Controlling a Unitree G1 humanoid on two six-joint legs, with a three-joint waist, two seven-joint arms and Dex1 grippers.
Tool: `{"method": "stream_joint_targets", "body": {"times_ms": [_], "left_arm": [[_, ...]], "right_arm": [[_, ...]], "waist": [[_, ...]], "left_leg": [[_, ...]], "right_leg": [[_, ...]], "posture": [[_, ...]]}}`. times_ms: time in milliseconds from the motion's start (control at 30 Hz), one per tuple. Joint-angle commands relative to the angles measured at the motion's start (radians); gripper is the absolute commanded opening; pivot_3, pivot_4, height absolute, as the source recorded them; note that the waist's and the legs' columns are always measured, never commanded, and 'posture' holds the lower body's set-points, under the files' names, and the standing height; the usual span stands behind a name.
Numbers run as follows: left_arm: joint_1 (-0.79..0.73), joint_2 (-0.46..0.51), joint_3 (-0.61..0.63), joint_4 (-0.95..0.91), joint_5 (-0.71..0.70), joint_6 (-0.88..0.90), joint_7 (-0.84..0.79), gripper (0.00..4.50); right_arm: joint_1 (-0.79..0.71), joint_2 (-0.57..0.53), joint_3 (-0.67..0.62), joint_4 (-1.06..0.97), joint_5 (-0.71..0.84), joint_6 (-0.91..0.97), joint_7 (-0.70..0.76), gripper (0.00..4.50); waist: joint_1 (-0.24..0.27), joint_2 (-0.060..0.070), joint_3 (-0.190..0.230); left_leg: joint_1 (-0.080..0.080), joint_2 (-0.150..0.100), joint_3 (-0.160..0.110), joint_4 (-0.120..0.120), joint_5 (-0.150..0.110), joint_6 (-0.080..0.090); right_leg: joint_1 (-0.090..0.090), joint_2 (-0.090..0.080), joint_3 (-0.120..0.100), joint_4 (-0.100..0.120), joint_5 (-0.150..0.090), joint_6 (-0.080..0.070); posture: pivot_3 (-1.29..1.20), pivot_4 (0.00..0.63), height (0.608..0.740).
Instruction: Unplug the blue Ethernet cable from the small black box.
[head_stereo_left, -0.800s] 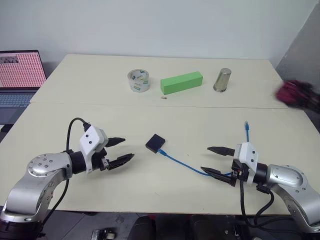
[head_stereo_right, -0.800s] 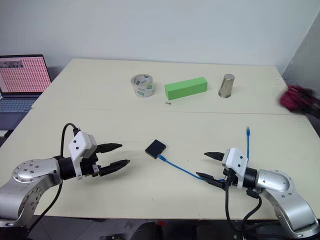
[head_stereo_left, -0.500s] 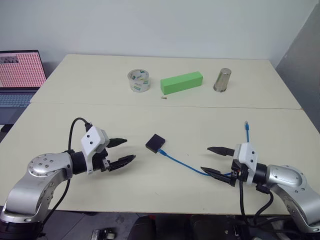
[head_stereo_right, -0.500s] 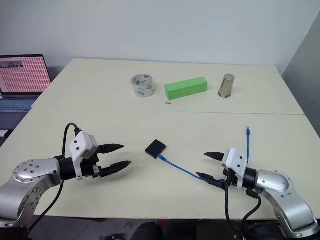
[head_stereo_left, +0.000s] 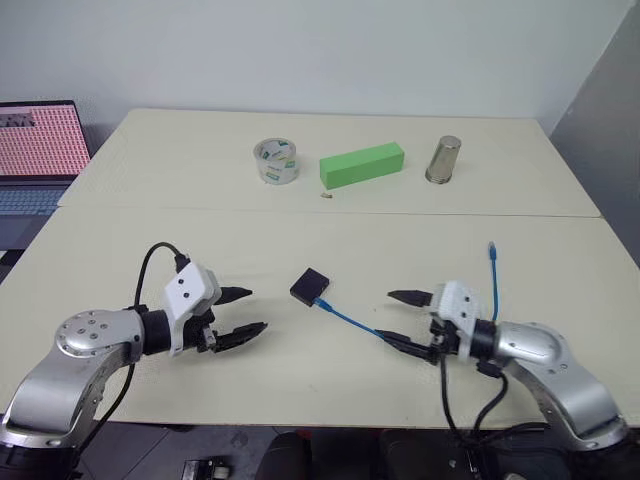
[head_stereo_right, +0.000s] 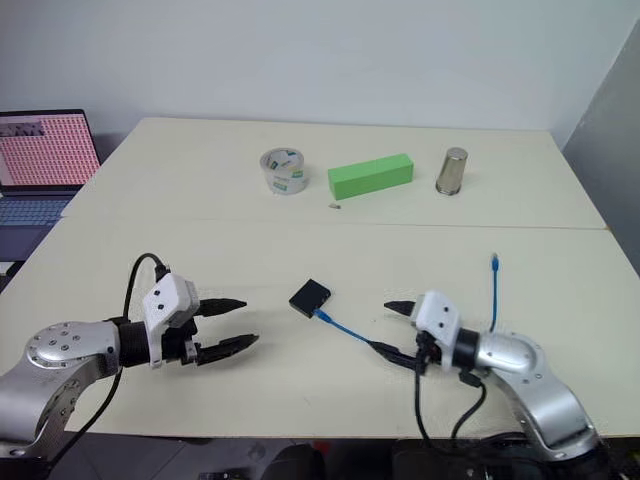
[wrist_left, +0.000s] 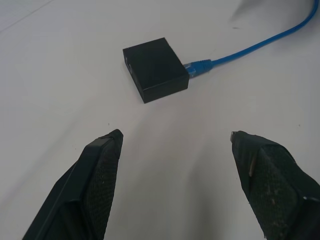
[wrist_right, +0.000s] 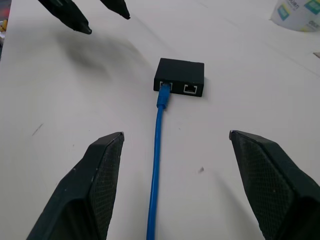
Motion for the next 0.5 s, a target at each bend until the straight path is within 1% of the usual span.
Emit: {"method": "stream_joint_targets", "body": {"times_ms": [33,167,367,400,467,500], "left_arm": [[-0.023,0.021,0.017,0.000,-0.017,-0.028,-0.038,3.67],[-0.050,0.019,0.020,0.003,-0.027,-0.019,-0.043,3.67],[-0.041,0.019,0.021,-0.004,-0.025,-0.019,-0.046,3.67],[-0.037,0.018,0.022,-0.008,-0.025,-0.018,-0.044,3.70],[-0.032,0.017,0.022,-0.013,-0.023,-0.019,-0.041,3.70],[-0.030,0.016,0.022,-0.014,-0.023,-0.020,-0.039,3.70]], "right_arm": [[-0.088,0.088,0.114,0.072,-0.085,0.020,-0.052,3.57],[-0.169,0.193,0.191,0.204,-0.159,0.004,-0.096,3.57],[-0.240,0.301,0.232,0.364,-0.223,-0.016,-0.146,3.57],[-0.244,0.309,0.233,0.376,-0.231,-0.016,-0.151,3.28],[-0.247,0.318,0.229,0.387,-0.240,-0.021,-0.155,3.10],[-0.248,0.322,0.227,0.385,-0.242,-0.019,-0.153,2.86]], "waist": [[0.000,0.000,0.000],[-0.001,0.000,0.000],[-0.003,0.000,0.000],[-0.004,0.000,0.000],[-0.004,0.000,0.000],[-0.003,0.000,0.000]], "left_leg": [[0.000,0.000,0.000,0.000,0.000,0.000],[0.000,0.000,0.000,0.000,0.000,0.000],[0.000,0.000,0.000,0.000,0.002,-0.003],[0.000,0.000,0.000,0.000,0.002,-0.003],[0.000,0.000,0.000,0.000,0.002,-0.003],[0.000,0.000,0.000,0.000,0.002,-0.003]], "right_leg": [[0.000,0.000,0.000,0.000,0.000,0.000],[-0.001,0.000,0.000,0.001,0.000,0.000],[-0.001,0.000,0.000,0.000,0.000,0.000],[-0.001,0.000,0.000,0.001,0.000,0.000],[-0.002,0.000,0.000,0.002,0.000,0.000],[-0.002,0.000,0.000,0.002,0.000,0.000]], "posture": [[0.00,0.150,0.740],[0.00,0.150,0.740],[0.00,0.150,0.740],[0.00,0.150,0.740],[0.00,0.150,0.740],[0.00,0.150,0.740]]}}
